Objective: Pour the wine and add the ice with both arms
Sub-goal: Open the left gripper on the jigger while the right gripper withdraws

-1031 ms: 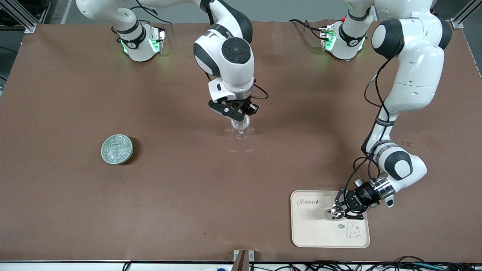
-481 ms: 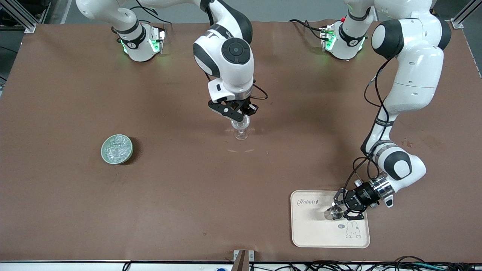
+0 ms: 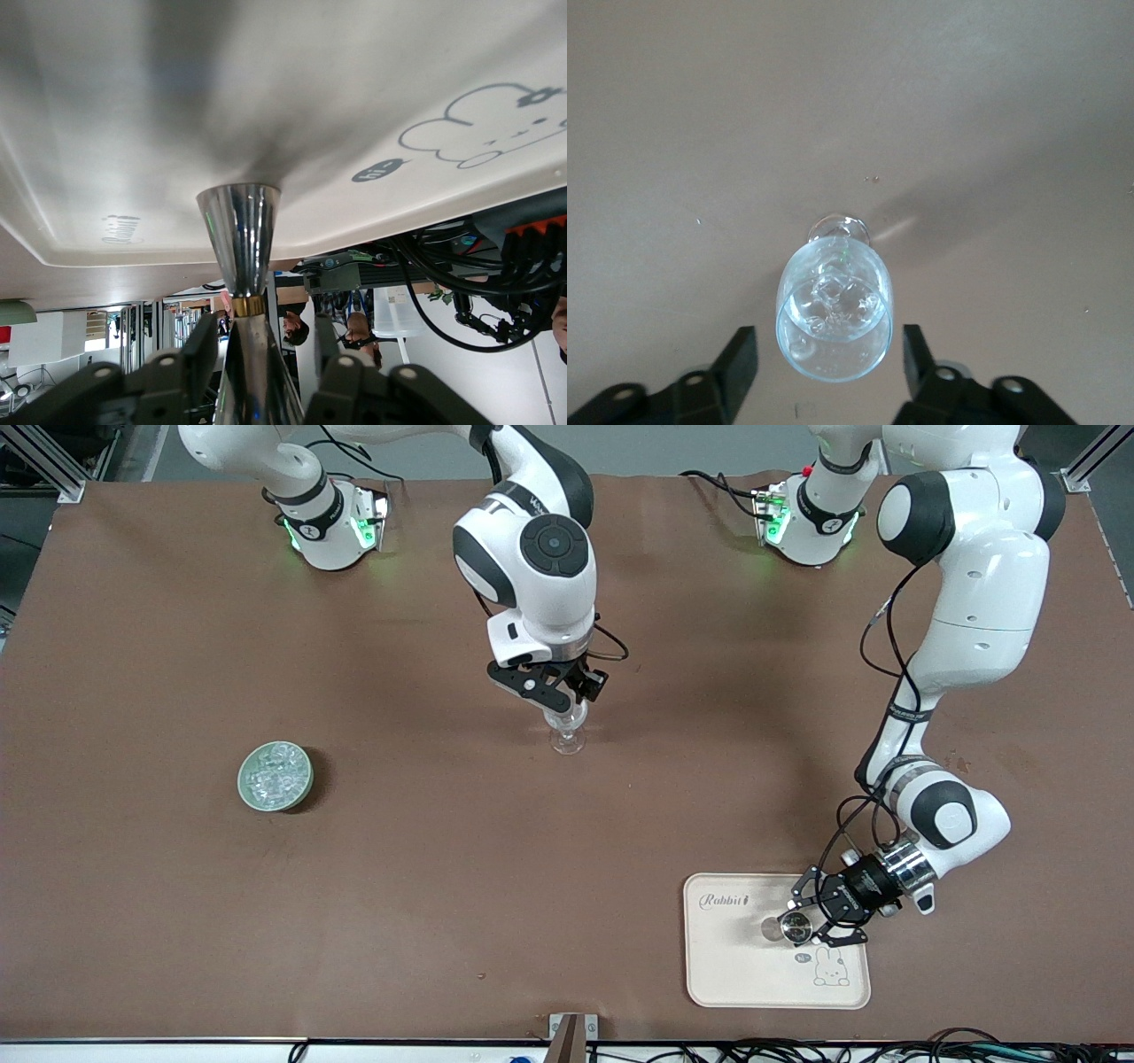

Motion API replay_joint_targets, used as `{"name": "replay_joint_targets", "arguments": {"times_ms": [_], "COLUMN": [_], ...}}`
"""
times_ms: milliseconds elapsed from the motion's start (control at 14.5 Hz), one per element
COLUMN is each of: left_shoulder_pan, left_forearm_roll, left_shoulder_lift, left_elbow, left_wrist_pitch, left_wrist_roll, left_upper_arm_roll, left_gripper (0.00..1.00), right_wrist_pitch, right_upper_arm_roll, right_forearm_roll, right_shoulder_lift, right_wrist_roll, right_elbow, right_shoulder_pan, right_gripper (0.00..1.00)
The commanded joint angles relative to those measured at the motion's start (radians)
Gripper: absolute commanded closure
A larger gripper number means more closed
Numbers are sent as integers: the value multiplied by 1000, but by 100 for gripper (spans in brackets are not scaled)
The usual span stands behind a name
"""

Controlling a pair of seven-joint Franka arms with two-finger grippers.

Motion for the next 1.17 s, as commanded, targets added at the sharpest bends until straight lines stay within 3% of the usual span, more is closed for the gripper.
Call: {"name": "replay_joint_targets", "arguments": {"times_ms": [0, 412, 688, 1100], "left_shoulder_pan": [10, 34, 36, 80], "left_forearm_roll": [-14, 82, 308, 808], "left_shoulder_lift": [-43, -170, -281, -382], "left_elbow": [-59, -231, -301, -220], "left_wrist_pitch": [3, 6, 17, -96], "left_wrist_roll": [22, 165, 182, 174], "left_upper_arm_roll": [4, 10, 53, 70], "left_gripper": [0, 0, 0, 0], "right_wrist_pitch": [-45, -153, -278, -304], "right_upper_arm_roll": [-7, -5, -5, -4], "right_forearm_roll": [-24, -112, -113, -113], "right_shoulder_lift": [-42, -206, -294, -372], "right_wrist_roll": [2, -120, -300, -643], "right_elbow": [24, 23, 19, 16], "right_shoulder_pan": [-15, -143, -294, -559], "right_gripper": [0, 0, 0, 0]}}
